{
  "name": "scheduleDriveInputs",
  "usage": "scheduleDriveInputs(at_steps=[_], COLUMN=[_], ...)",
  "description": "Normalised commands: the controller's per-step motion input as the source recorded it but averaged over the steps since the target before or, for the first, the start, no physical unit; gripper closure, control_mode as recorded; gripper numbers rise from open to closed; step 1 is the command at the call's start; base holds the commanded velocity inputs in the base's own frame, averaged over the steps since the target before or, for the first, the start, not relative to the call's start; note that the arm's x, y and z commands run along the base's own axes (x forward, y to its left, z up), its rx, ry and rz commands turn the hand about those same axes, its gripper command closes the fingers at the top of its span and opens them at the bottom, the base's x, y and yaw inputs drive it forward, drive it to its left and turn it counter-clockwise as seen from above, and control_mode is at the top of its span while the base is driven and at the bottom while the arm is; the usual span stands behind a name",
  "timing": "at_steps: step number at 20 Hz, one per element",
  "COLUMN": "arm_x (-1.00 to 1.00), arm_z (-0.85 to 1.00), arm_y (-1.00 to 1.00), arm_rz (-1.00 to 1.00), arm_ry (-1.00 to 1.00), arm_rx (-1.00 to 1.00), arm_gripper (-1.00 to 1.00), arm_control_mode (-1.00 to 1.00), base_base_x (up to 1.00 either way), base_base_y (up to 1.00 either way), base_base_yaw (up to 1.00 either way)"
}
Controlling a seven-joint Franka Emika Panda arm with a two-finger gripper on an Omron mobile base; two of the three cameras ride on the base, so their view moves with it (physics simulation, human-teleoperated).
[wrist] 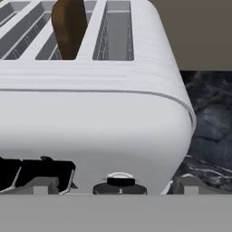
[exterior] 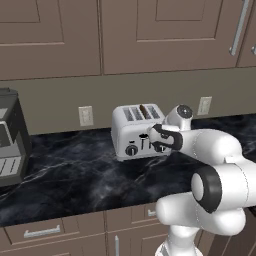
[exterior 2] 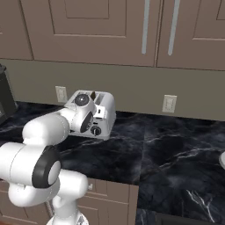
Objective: Start the toaster. Once the lever pops up, take the bread to the plate on the dining counter.
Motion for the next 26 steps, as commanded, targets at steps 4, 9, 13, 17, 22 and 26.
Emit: scheduleDriveInputs(at_steps=[4, 9, 13, 17, 22, 26], arm_x=[0.00, 0.00, 0.00, 0.00, 0.00, 0.00], arm_z=[-0.07, -0.05, -0.01, 0.00, -0.04, -0.03], arm_y=[0.00, 0.00, 0.00, 0.00, 0.00, 0.00], arm_rz=[0.00, 0.00, 0.00, 0.00, 0.00, 0.00], arm_ry=[0.02, 0.03, 0.05, 0.06, 0.06, 0.06], arm_rx=[0.00, 0.00, 0.00, 0.00, 0.00, 0.00], arm_gripper=[-1.00, -1.00, -1.00, -1.00, -1.00, -1.00], arm_control_mode=[-1.00, -1.00, -1.00, -1.00, -1.00, -1.00], base_base_x=[0.00, 0.00, 0.00, 0.00, 0.00, 0.00], base_base_y=[0.00, 0.00, 0.00, 0.00, 0.00, 0.00], base_base_yaw=[0.00, 0.00, 0.00, 0.00, 0.00, 0.00])
